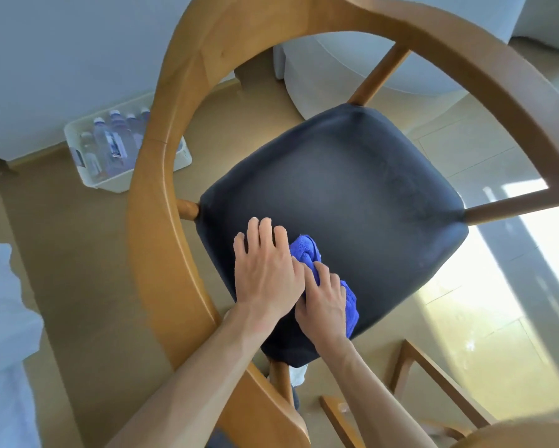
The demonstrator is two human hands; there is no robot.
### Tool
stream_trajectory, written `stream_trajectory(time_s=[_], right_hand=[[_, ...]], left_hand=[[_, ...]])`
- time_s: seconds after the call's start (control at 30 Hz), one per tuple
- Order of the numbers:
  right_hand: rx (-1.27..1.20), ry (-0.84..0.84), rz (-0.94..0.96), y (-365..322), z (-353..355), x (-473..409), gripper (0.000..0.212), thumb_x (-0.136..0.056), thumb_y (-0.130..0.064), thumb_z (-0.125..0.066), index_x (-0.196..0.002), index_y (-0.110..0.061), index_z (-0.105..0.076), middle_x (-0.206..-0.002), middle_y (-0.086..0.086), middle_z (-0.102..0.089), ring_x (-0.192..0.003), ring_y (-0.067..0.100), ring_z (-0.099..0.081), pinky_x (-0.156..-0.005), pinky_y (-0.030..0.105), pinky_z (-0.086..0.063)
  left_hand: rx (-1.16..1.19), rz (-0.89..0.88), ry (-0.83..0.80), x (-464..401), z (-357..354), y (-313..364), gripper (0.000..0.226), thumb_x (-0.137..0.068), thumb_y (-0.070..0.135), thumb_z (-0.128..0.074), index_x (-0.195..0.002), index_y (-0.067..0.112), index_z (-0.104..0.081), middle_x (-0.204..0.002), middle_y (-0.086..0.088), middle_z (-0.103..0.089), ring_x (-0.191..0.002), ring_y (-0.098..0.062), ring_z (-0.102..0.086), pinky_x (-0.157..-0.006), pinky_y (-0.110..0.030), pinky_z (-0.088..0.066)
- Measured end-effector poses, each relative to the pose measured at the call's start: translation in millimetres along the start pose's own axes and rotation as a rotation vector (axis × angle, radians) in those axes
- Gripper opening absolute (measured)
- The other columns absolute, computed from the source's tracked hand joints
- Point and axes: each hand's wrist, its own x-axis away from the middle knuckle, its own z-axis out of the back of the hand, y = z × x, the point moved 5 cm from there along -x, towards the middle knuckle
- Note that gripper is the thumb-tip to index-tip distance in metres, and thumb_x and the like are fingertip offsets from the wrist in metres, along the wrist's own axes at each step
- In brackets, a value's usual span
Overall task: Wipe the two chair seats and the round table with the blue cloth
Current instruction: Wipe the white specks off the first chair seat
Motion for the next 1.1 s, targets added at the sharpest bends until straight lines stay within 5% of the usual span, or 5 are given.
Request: stream_trajectory(time_s=[0.3, 0.53, 0.83, 1.0, 1.1], right_hand=[[-0.301, -0.396, -0.013, -9, 11, 18, 0.034, -0.086, -0.018, -0.059, -0.118, -0.03, -0.053, -0.109, -0.012, -0.048, -0.092, 0.014, -0.05, -0.068, 0.021, -0.036], [-0.484, -0.236, 0.026, -40, 68, 41, 0.047, -0.083, -0.003, -0.062, -0.116, -0.034, -0.053, -0.117, -0.023, -0.048, -0.098, -0.008, -0.046, -0.071, 0.001, -0.034], [-0.518, -0.128, 0.557, -90, 155, 109, 0.049, -0.07, -0.01, -0.06, -0.116, -0.026, -0.056, -0.122, -0.005, -0.052, -0.103, 0.017, -0.056, -0.081, 0.029, -0.045], [-0.183, -0.233, 0.875, -104, 127, 154, 0.051, -0.058, -0.021, -0.061, -0.107, -0.032, -0.063, -0.117, -0.004, -0.058, -0.096, 0.023, -0.054, -0.076, 0.035, -0.042], [-0.105, -0.196, 0.899, -105, 117, 154, 0.046, -0.061, -0.021, -0.063, -0.105, -0.033, -0.064, -0.114, -0.003, -0.062, -0.094, 0.024, -0.056, -0.074, 0.036, -0.044]], left_hand=[[0.036, -0.04, 0.146, 47, 44, -16, 0.052, -0.083, 0.026, -0.03, -0.118, 0.002, -0.06, -0.136, -0.021, -0.053, -0.134, -0.039, -0.042, -0.11, -0.055, -0.033], [0.194, -0.011, 0.343, 77, 67, -51, 0.043, -0.087, 0.023, -0.043, -0.122, 0.002, -0.058, -0.14, -0.018, -0.049, -0.136, -0.036, -0.039, -0.113, -0.052, -0.029], [0.635, 0.416, 0.339, 89, 91, -109, 0.061, -0.094, 0.044, -0.024, -0.14, 0.007, -0.042, -0.148, -0.014, -0.037, -0.138, -0.03, -0.031, -0.112, -0.039, -0.022], [1.059, 0.661, 0.255, 92, 102, -124, 0.036, -0.105, 0.036, -0.025, -0.105, 0.015, -0.054, -0.097, 0.002, -0.056, -0.088, -0.01, -0.052, -0.087, -0.032, -0.037], [1.137, 0.738, 0.253, 91, 101, -130, 0.049, -0.103, 0.04, -0.024, -0.109, 0.004, -0.055, -0.104, -0.011, -0.059, -0.102, -0.026, -0.057, -0.092, -0.043, -0.042]])
